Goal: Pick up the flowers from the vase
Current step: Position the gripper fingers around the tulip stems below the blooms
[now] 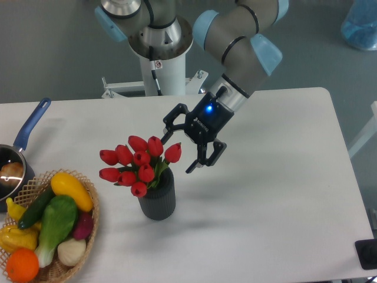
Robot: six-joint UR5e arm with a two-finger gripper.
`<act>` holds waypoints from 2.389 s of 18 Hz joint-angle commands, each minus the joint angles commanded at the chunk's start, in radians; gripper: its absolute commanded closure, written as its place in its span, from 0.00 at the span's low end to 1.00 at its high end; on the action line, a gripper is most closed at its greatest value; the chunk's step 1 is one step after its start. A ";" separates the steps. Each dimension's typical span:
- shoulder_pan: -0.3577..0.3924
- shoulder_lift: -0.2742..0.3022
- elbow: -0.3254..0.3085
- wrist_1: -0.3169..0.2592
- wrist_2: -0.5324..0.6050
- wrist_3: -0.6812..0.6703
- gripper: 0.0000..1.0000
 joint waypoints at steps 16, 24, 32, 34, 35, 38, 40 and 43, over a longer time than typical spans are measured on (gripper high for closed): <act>-0.049 -0.031 0.012 0.005 -0.089 -0.002 0.00; -0.049 -0.031 0.014 0.005 -0.091 0.002 0.30; -0.048 -0.031 0.015 0.005 -0.097 0.000 0.46; -0.048 -0.031 0.015 0.005 -0.103 0.000 0.49; -0.046 -0.031 0.015 0.003 -0.107 -0.002 0.53; -0.045 -0.029 0.015 0.003 -0.107 -0.002 0.60; -0.045 -0.029 0.015 0.003 -0.107 -0.002 0.61; -0.045 -0.029 0.015 0.003 -0.110 -0.002 0.64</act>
